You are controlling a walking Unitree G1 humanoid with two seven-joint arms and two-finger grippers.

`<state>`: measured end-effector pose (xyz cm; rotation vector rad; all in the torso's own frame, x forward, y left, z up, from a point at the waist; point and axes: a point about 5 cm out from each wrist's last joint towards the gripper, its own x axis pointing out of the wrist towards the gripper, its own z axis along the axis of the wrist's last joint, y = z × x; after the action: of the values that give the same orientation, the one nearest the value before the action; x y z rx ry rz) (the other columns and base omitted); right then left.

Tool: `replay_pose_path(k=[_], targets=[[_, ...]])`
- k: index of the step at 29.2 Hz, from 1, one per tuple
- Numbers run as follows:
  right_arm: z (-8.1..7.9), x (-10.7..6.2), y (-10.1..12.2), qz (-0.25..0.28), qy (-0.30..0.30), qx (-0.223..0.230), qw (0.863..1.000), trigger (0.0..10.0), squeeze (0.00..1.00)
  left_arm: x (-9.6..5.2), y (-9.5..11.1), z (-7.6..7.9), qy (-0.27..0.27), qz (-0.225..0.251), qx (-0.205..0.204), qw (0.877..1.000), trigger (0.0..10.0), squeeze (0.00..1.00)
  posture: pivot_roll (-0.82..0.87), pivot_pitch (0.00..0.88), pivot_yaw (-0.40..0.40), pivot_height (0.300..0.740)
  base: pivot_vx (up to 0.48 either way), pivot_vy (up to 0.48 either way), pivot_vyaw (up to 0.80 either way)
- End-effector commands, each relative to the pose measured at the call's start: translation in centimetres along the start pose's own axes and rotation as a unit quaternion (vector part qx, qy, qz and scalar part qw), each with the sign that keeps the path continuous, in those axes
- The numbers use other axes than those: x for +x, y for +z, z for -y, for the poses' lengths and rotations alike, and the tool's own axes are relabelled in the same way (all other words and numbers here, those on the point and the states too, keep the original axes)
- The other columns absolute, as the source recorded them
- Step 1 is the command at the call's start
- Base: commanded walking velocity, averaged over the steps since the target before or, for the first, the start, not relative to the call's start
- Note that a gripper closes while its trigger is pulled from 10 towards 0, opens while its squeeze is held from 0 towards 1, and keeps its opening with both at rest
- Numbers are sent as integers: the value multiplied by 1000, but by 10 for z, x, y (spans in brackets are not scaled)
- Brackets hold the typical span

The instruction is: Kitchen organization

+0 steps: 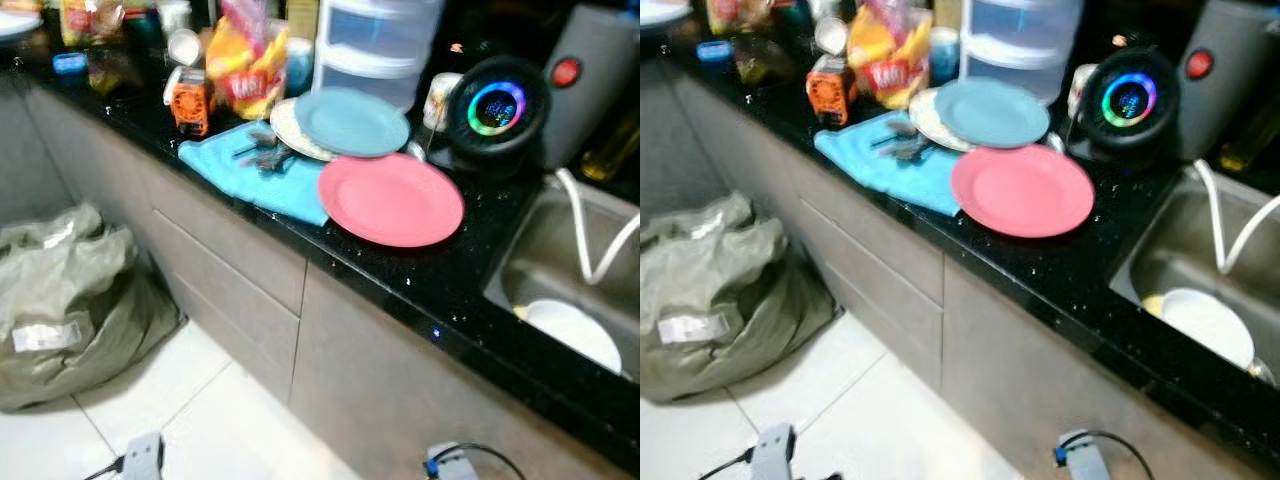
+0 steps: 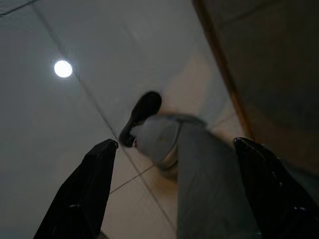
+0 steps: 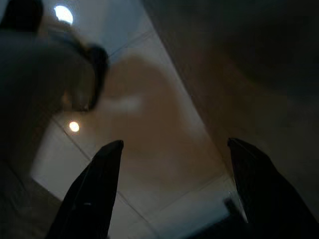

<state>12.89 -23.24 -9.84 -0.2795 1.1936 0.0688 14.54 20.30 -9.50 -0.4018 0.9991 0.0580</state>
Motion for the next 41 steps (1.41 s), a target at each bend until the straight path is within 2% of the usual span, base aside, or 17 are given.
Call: replay_pose_path(k=[1, 17, 30, 41], targets=[[-1, 0, -3, -3, 4, 1, 1000, 10000, 0, -1, -7, -2, 5, -15, -2, 1000, 10000, 0, 80, 65, -40, 740, 0, 0, 781], [-4, 0, 2, 6, 26, -18, 999, 10000, 0, -1, -8, -1, 4, -17, 5, 1000, 10000, 0, 77, 70, -43, 740, 0, 0, 782], [-4, 0, 5, 14, 21, -16, 1000, 10000, 0, 1, -5, 2, 1, -13, 11, 1000, 10000, 0, 71, 69, -40, 740, 0, 0, 767], [-2, 1, 14, 28, 12, -6, 1000, 10000, 0, 0, -3, 1, -10, -9, 19, 1000, 10000, 0, 75, 68, -43, 740, 247, 0, 0]])
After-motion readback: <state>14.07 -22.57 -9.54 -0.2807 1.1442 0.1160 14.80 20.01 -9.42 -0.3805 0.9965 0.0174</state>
